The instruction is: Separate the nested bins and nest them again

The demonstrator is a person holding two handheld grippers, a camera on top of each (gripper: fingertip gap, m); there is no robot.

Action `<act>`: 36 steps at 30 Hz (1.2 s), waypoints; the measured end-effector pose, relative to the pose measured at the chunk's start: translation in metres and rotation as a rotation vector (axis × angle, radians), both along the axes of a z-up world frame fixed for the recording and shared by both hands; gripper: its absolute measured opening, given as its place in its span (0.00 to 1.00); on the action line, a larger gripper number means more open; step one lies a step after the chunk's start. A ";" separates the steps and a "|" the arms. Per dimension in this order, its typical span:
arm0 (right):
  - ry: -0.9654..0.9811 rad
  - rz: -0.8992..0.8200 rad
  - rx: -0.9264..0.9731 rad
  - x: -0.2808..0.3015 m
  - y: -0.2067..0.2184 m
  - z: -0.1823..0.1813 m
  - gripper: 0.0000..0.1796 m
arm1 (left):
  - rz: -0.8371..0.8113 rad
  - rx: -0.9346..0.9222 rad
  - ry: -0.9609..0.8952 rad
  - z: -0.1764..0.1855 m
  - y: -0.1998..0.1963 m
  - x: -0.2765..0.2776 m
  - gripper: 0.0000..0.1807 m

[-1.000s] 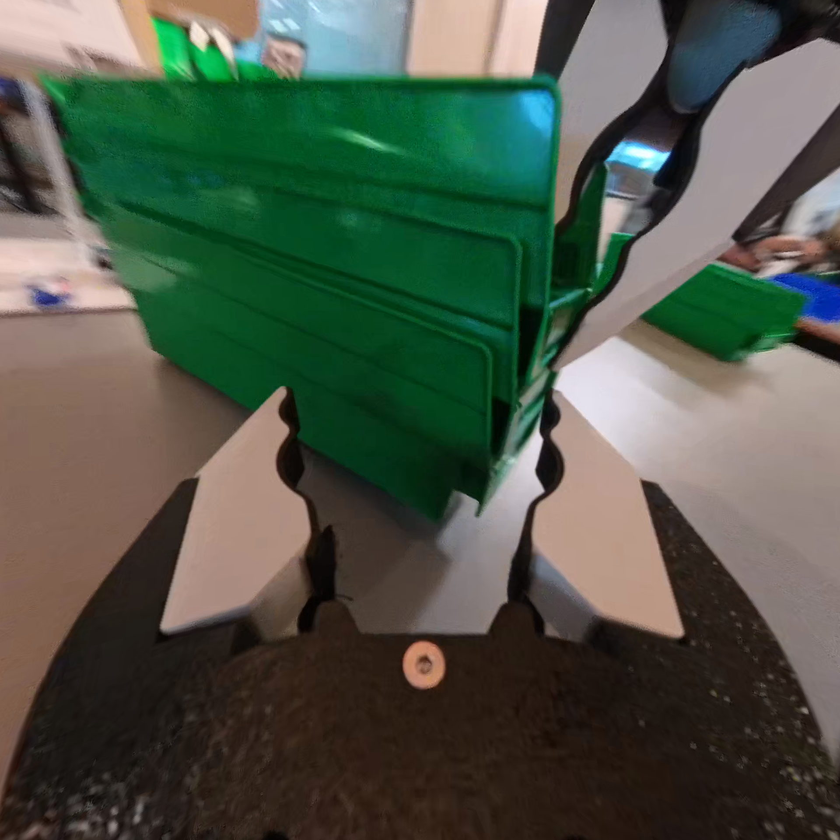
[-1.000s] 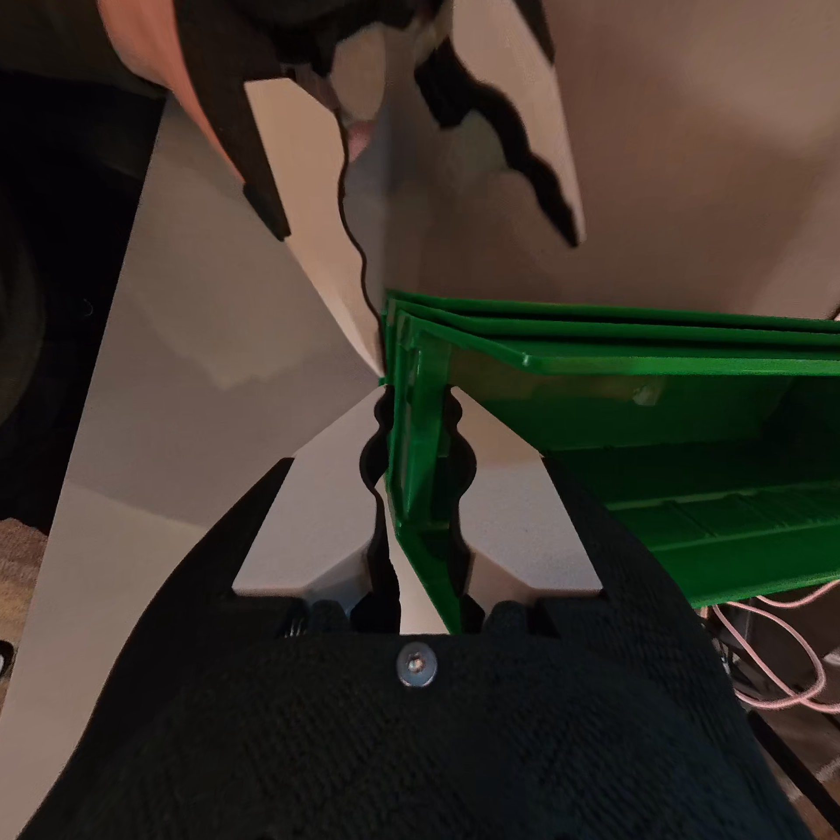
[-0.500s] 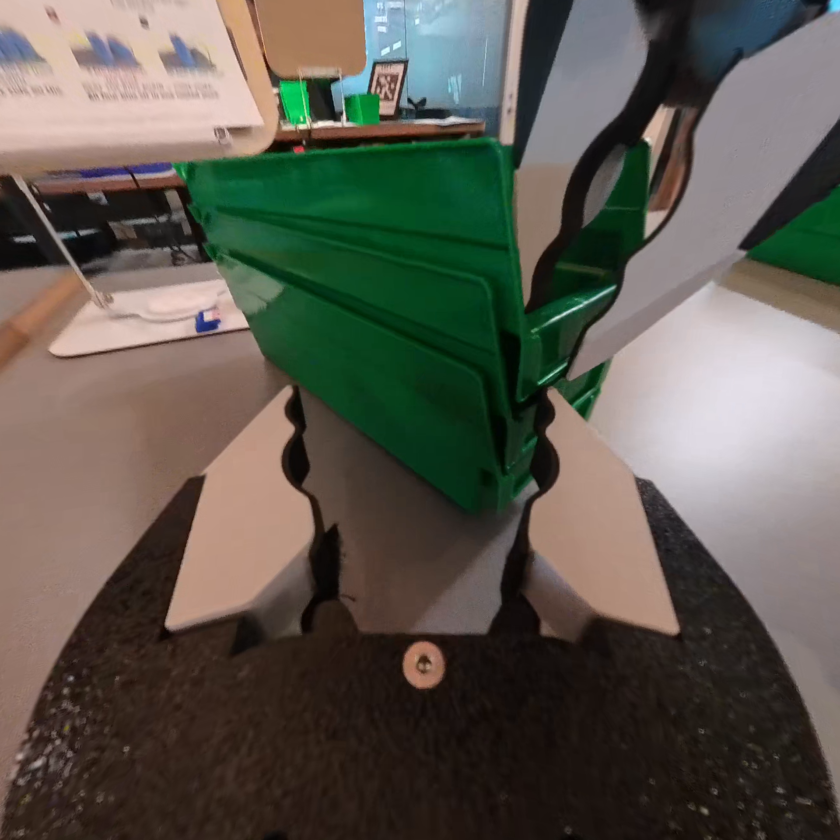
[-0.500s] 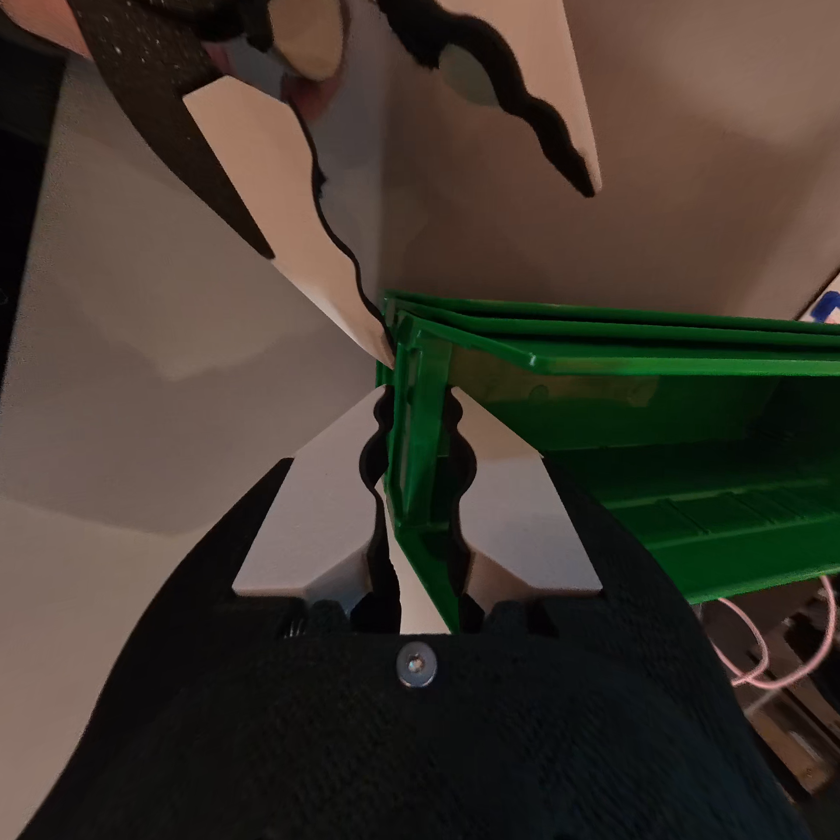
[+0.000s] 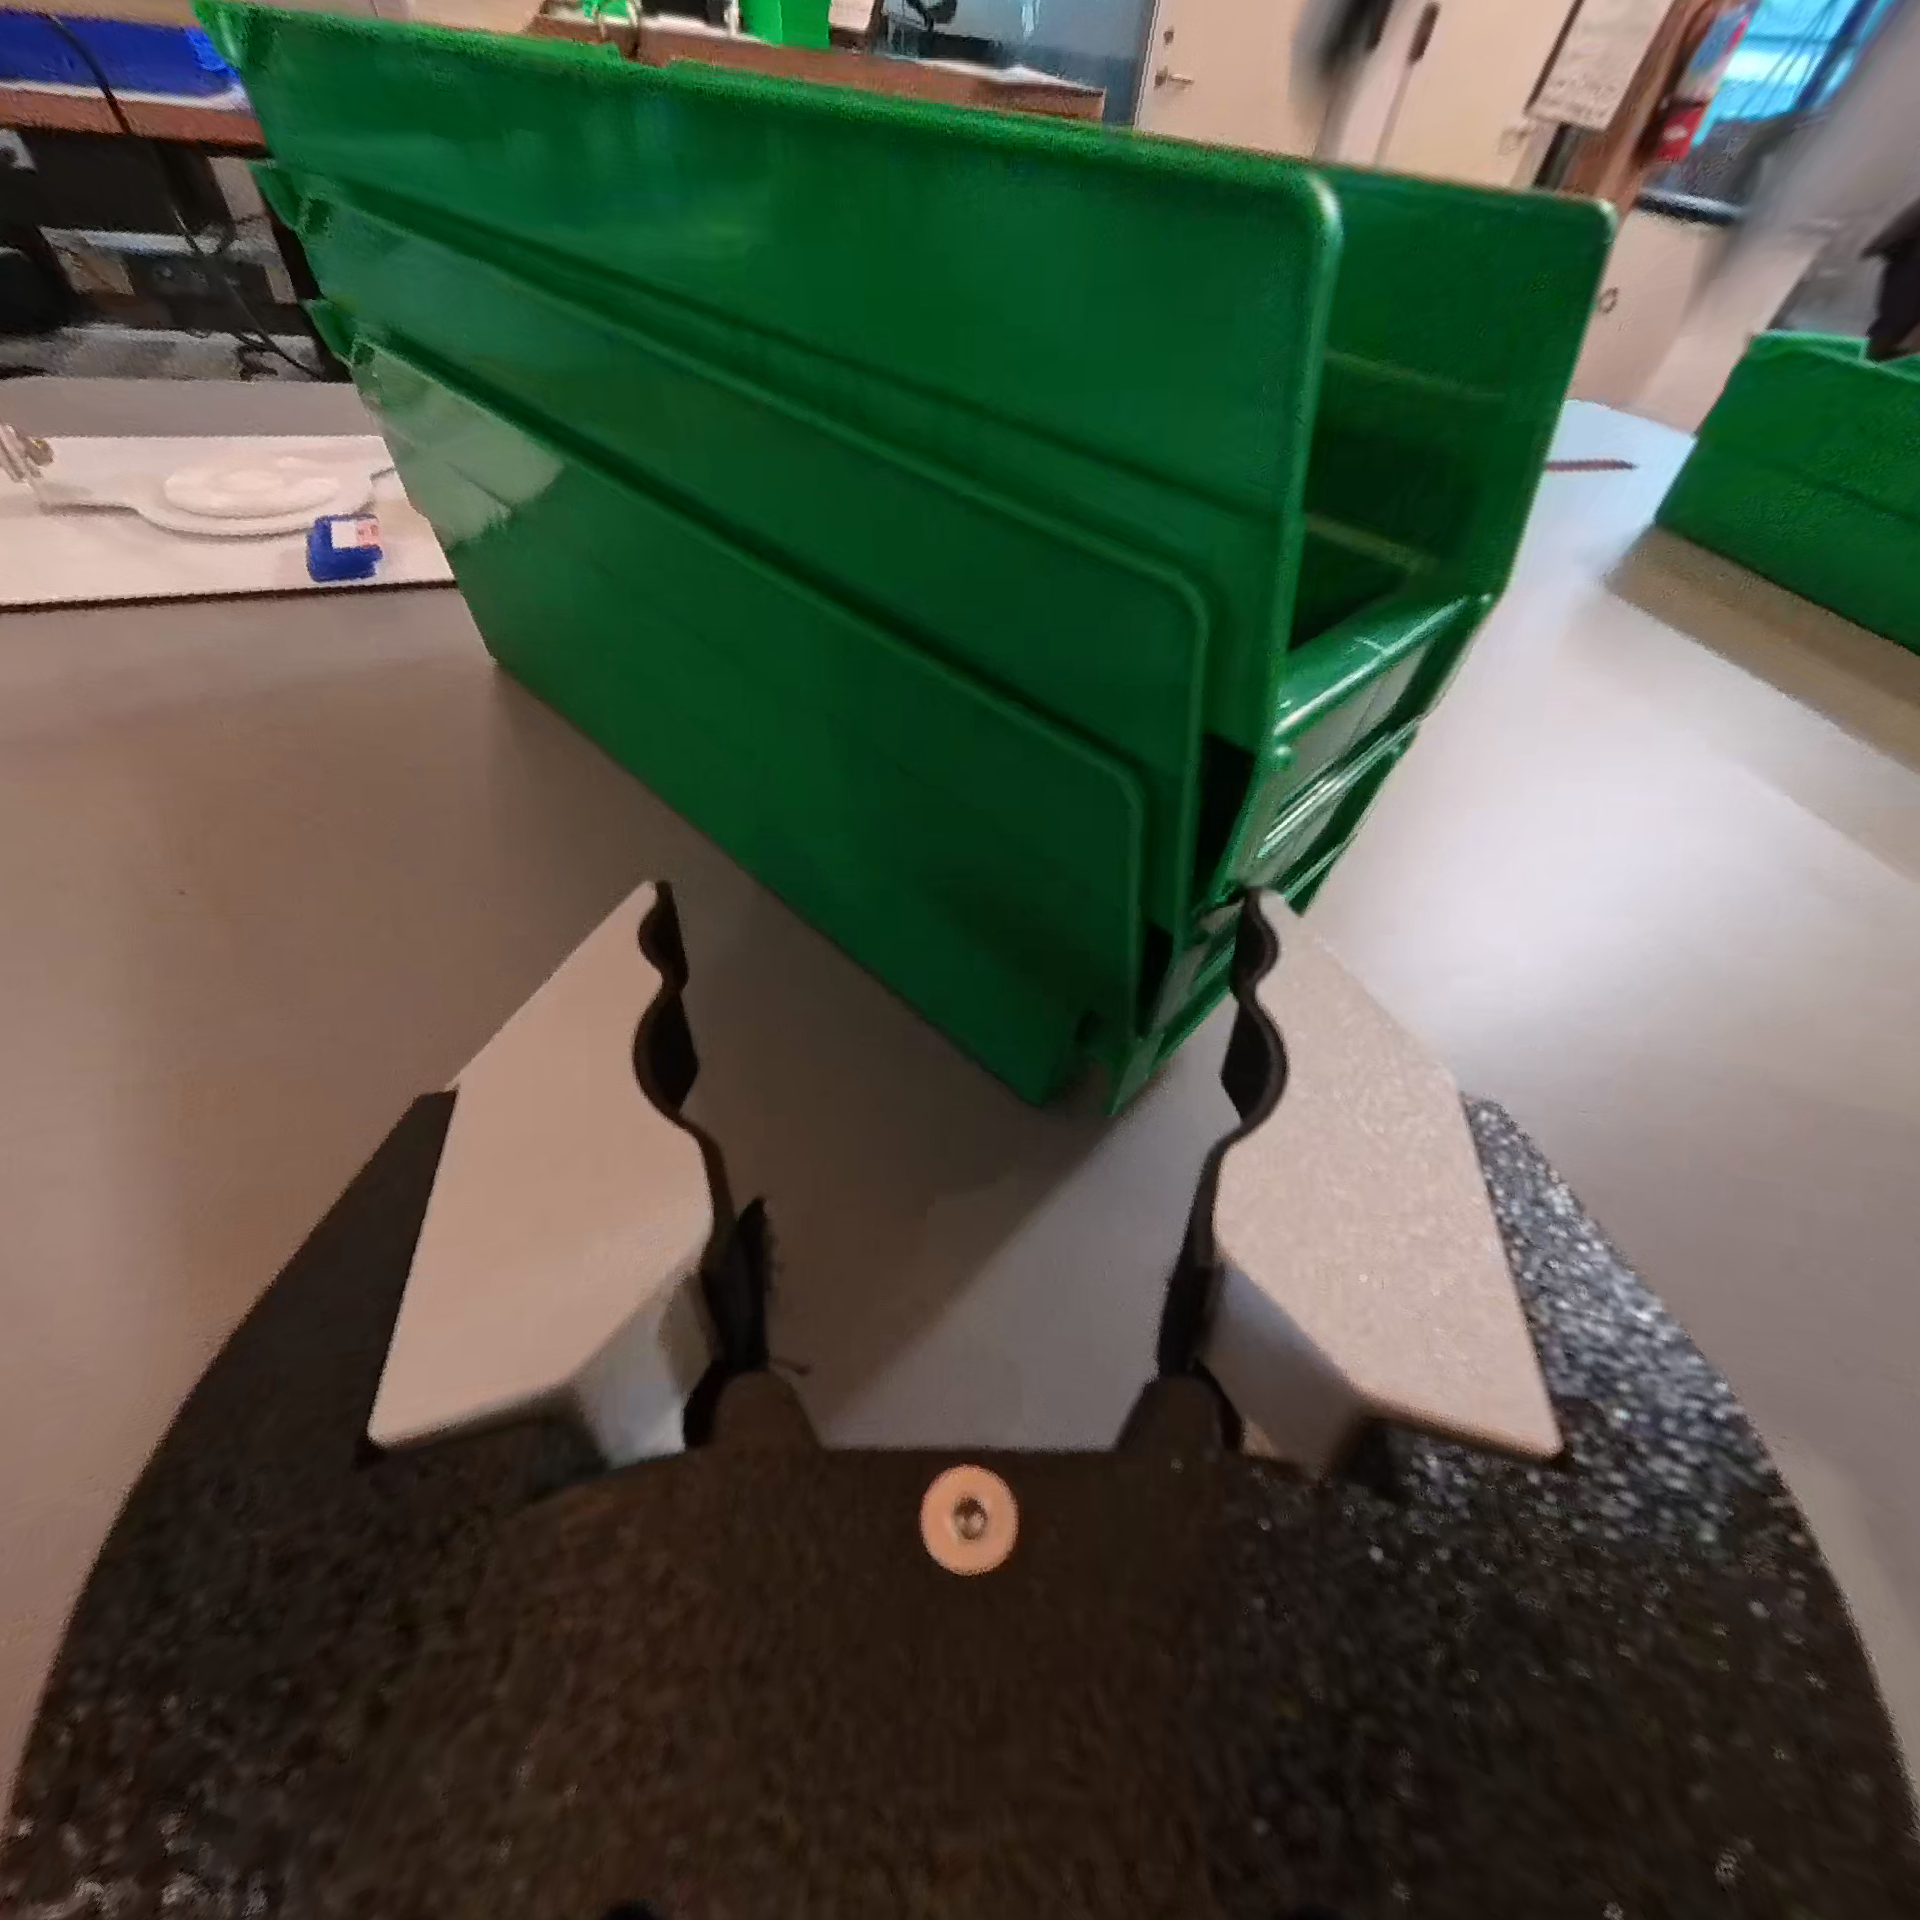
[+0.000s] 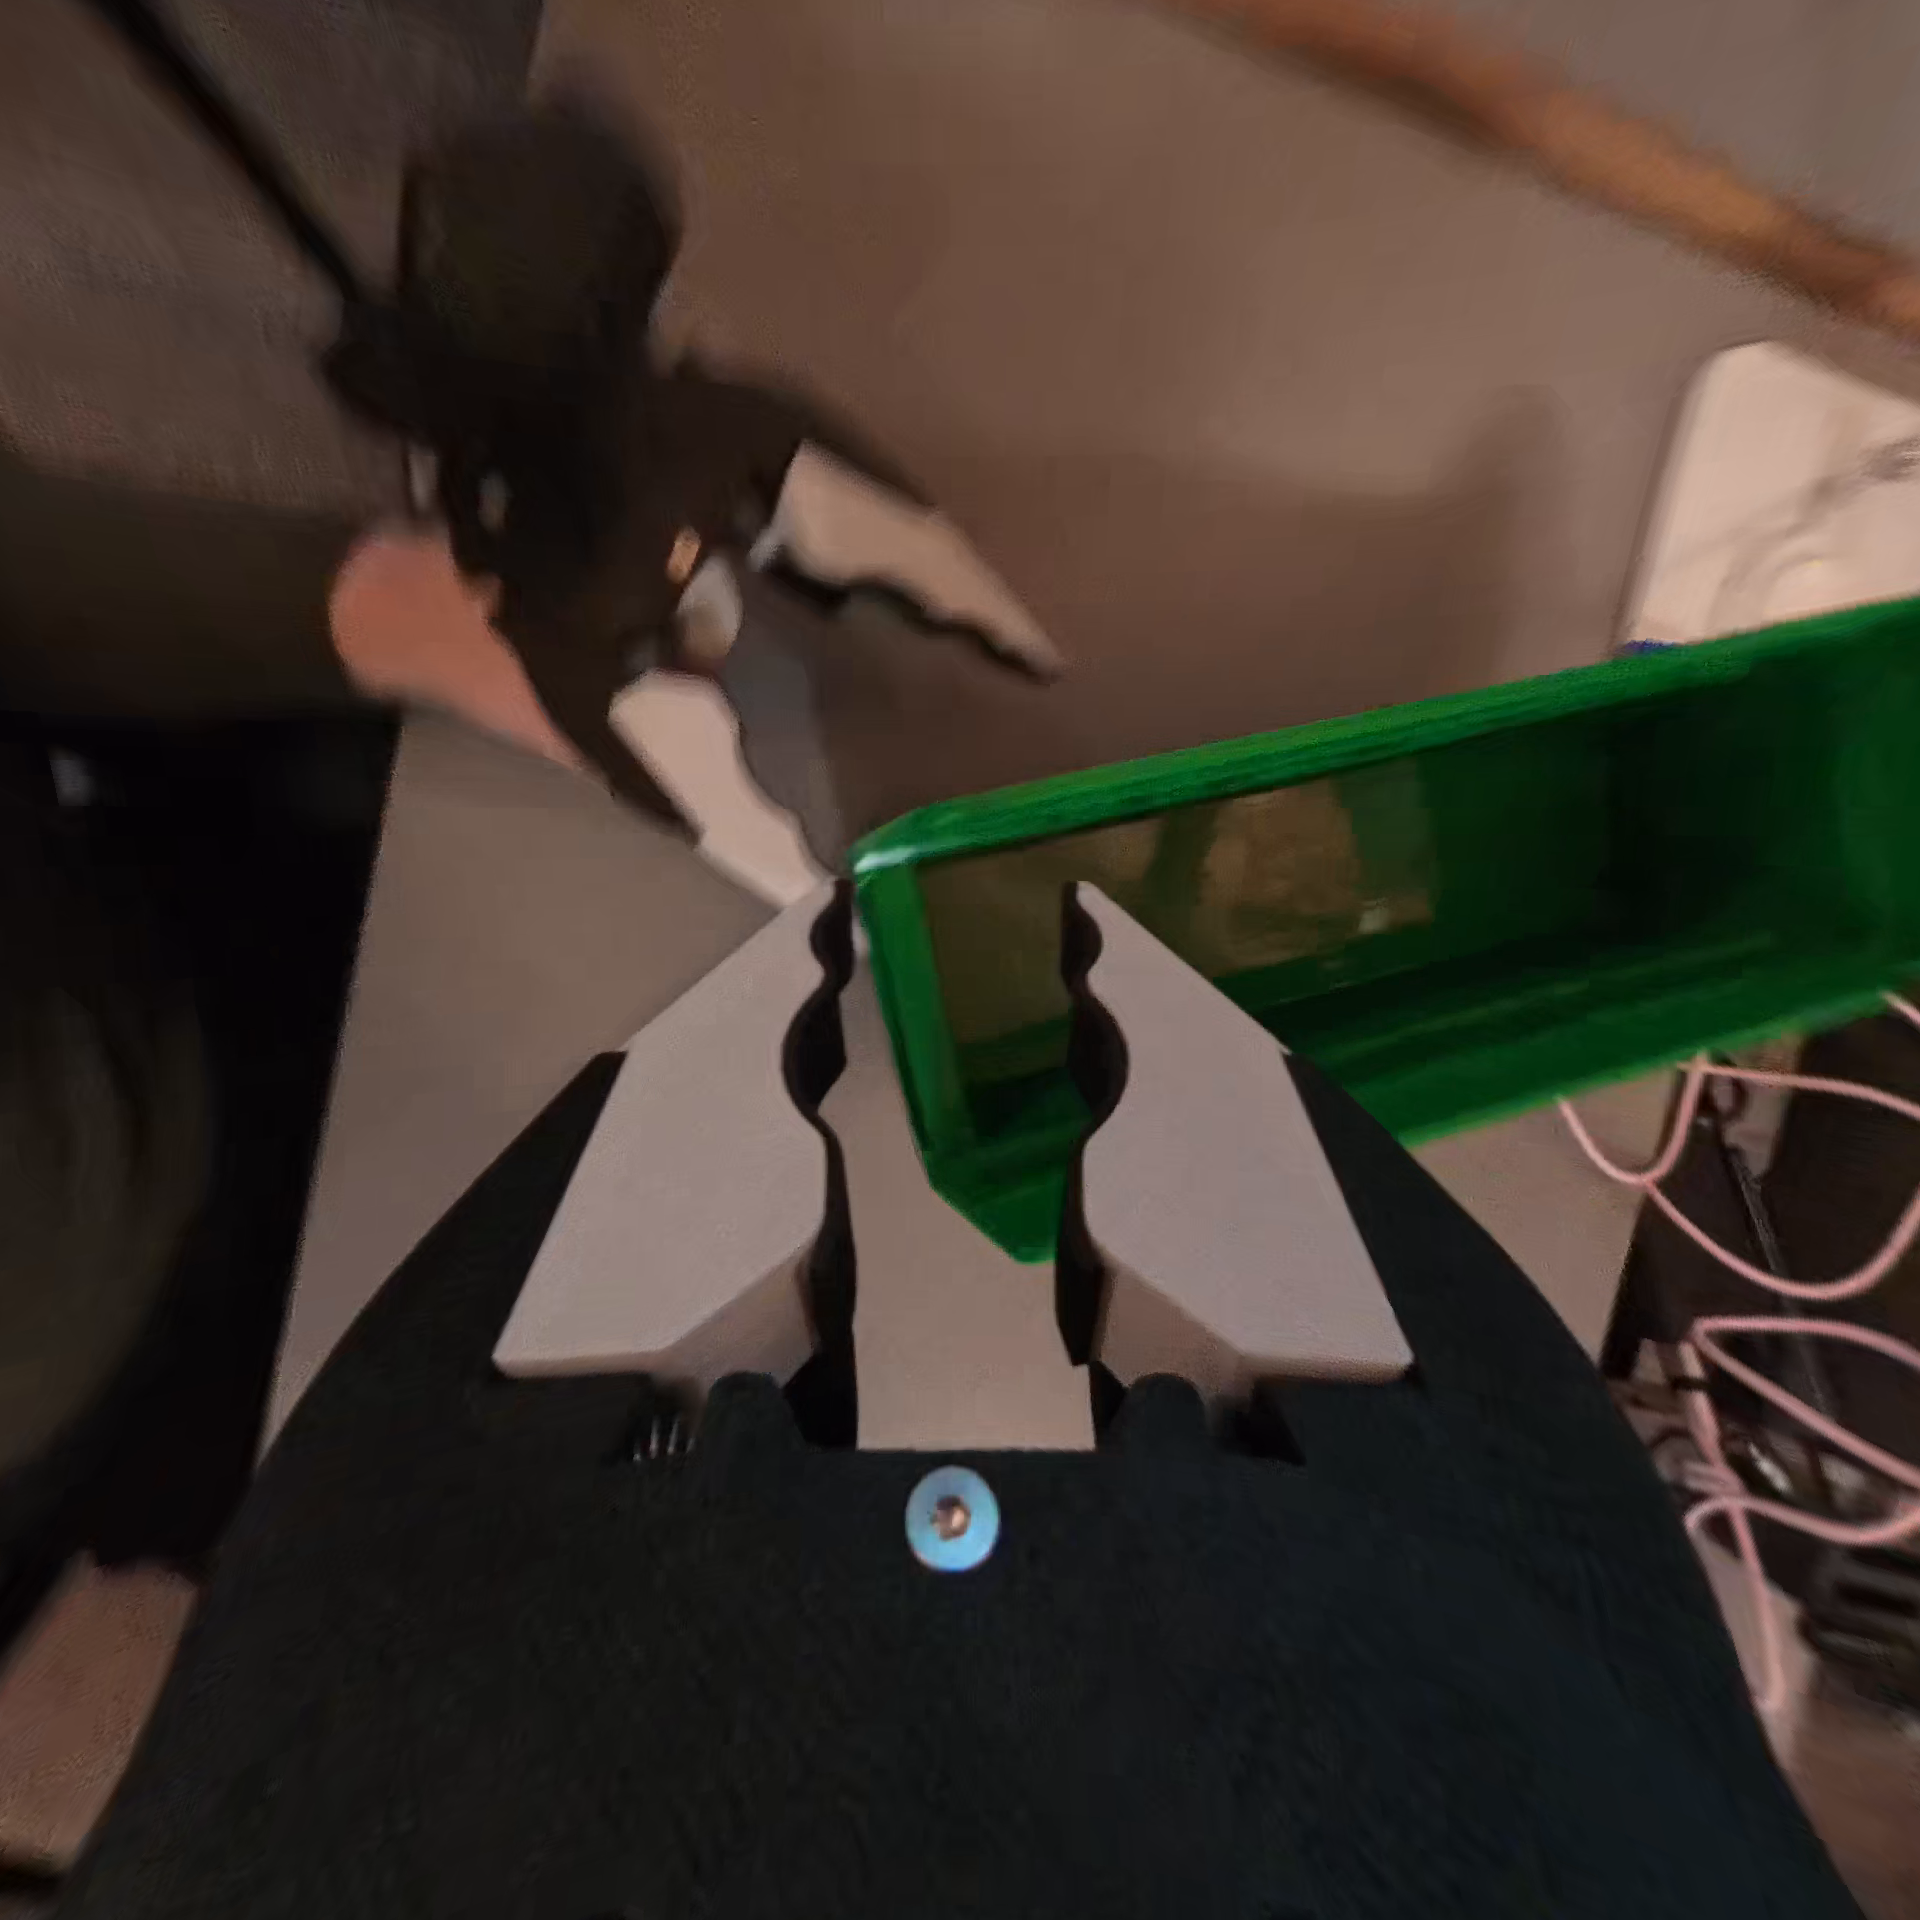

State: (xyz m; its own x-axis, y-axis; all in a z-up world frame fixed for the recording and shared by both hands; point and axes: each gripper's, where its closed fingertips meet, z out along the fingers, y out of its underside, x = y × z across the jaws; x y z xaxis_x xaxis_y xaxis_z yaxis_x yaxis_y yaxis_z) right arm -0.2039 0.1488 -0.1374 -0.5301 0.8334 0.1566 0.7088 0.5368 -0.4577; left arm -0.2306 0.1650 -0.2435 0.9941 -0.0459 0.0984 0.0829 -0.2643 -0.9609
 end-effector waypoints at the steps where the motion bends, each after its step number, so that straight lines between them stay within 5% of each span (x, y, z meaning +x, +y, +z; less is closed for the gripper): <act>1: 0.069 -0.072 -0.049 -0.012 0.009 0.023 0.16 | -0.003 -0.003 0.001 0.000 0.001 0.001 0.57; 3: 0.189 -0.281 -0.102 -0.042 0.045 0.054 0.25 | -0.017 -0.006 -0.009 -0.001 0.002 0.003 0.56; 4: 0.212 -0.412 -0.098 -0.056 0.069 0.058 0.41 | -0.022 -0.004 -0.018 -0.001 0.002 0.004 0.56; 6: 0.170 -0.648 -0.061 -0.072 0.111 0.045 0.63 | -0.033 -0.002 -0.040 0.000 0.002 0.004 0.56; 9: -0.031 -0.880 -0.073 -0.078 0.138 -0.001 0.83 | -0.048 0.009 -0.061 0.001 0.001 0.004 0.54; 14: -0.269 -0.982 -0.154 -0.080 0.130 -0.040 0.71 | -0.061 0.008 -0.047 0.001 0.001 0.006 0.50; 22: -0.377 -0.967 -0.024 -0.072 0.125 -0.047 0.77 | -0.067 0.001 -0.047 0.001 0.001 0.007 0.49; 27: -0.340 -1.001 0.032 -0.078 0.131 -0.041 0.61 | -0.059 -0.007 -0.050 0.000 0.002 0.006 0.46; 36: -0.337 -0.925 0.041 -0.083 0.123 -0.021 0.57 | -0.098 -0.024 -0.101 0.000 0.000 0.008 0.51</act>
State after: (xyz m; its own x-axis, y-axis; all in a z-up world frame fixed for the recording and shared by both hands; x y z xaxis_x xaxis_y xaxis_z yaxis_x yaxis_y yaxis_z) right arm -0.2871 0.2713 -0.1584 0.3058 0.9395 0.1546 0.9474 -0.2841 -0.1476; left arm -0.2224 0.1650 -0.2438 0.9698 -0.1390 0.2002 0.1517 -0.2988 -0.9422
